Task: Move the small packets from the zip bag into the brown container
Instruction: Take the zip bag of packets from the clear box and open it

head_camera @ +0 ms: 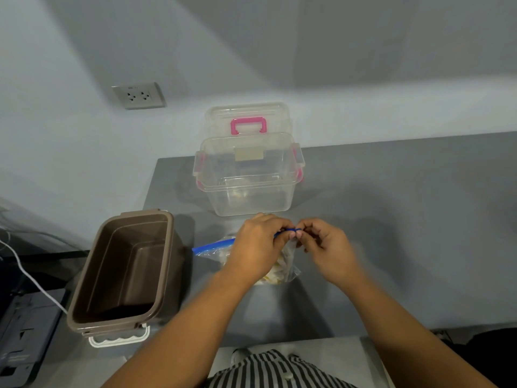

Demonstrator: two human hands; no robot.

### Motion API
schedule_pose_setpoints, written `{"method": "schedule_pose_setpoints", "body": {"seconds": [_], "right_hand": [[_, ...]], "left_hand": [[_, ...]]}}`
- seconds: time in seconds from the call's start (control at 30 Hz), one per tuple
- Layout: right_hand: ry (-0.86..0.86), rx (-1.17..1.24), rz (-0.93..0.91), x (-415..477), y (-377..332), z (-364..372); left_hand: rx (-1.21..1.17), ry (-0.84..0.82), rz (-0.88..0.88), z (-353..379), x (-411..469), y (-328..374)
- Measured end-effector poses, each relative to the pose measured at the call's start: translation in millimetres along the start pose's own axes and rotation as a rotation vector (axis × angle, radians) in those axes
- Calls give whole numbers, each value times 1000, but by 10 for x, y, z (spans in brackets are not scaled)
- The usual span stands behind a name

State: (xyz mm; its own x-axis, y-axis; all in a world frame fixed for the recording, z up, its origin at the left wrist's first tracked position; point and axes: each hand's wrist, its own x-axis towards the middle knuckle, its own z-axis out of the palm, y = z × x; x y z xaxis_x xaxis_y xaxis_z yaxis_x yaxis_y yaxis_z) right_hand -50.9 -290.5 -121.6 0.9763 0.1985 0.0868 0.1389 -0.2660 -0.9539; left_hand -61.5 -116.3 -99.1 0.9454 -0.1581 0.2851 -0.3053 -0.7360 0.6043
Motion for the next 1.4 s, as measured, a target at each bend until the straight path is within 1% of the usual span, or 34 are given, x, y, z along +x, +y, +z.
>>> {"method": "schedule_pose_setpoints", "body": {"seconds": [0.1,0.3,0.47,0.67,0.77,0.9,1.03,1.13,1.3,1.37,1.4], "right_hand": [[47,-37,-16,-3,36,8],[67,-16,-18,11,53,21],[130,-12,-16,56,45,-13],[135,-31,10,112,57,-104],[148,-27,23,140,75,-127],[117,-42,30,159,99,-132],[110,-34,17,198,112,-122],[80,-22,8,197,118,-112],[62,-9,-4,200,56,-64],[96,-13,-10,213,4,-43],[139,-13,2,213,-21,-23]], "left_hand": [[17,9,28,11,-10,9],[69,23,38,-16,-54,-72],[125,14,28,-268,-108,-390],[205,13,-2,-730,-266,-799],[247,48,-33,-917,-361,-937],[260,60,-33,-1025,-452,-990],[227,63,-84,-1009,-434,-915],[181,-4,-66,-930,-296,-748],[114,-186,-39,-678,88,-526],[151,-265,-27,-619,189,-465],[163,-287,-36,-598,220,-453]]}}
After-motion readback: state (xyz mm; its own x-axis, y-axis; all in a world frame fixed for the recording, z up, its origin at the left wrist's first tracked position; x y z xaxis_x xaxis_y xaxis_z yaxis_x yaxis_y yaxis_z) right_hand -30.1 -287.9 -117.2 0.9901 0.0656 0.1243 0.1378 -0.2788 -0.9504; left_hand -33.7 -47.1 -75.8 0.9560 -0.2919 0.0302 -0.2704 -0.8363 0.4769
